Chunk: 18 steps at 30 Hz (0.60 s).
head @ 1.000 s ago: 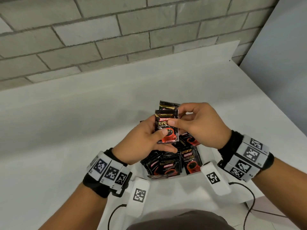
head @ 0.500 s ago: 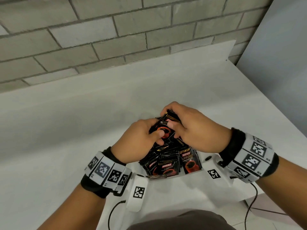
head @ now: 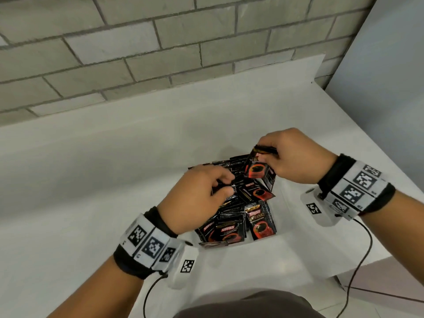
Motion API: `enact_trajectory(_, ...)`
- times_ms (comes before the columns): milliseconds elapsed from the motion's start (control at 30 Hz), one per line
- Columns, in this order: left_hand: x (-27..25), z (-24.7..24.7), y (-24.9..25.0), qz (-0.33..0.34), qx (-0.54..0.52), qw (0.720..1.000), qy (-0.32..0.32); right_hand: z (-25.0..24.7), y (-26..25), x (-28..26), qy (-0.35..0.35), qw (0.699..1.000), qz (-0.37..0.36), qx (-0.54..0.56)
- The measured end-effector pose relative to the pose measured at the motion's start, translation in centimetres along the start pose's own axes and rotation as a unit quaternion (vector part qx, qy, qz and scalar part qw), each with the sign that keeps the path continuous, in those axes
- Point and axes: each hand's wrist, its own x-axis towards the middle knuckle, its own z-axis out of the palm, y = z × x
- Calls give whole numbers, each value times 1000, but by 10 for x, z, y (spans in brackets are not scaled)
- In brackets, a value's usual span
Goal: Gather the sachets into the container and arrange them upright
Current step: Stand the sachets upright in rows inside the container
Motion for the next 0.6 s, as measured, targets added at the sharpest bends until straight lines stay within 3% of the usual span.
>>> enact_trajectory(100, -14, 23, 13, 85, 101, 989, -67, 10, 7, -2, -3, 1000, -10, -3)
enact_trajectory(200, -26, 42, 24, 128, 148, 977, -84, 12, 4, -2, -18, 999, -42, -25)
enact_trajectory(400, -14, 14, 24, -6, 40, 997, 73, -15, -11, -3, 10, 992, -124, 34)
enact_trajectory(533, 3, -4, 33, -18, 39, 994, 101, -32, -36, -3, 15, 982, -172, 82)
enact_trajectory(600, 12, -9, 31, -36, 34, 993, 112, -35, -41, 0, 21, 980, -163, 109)
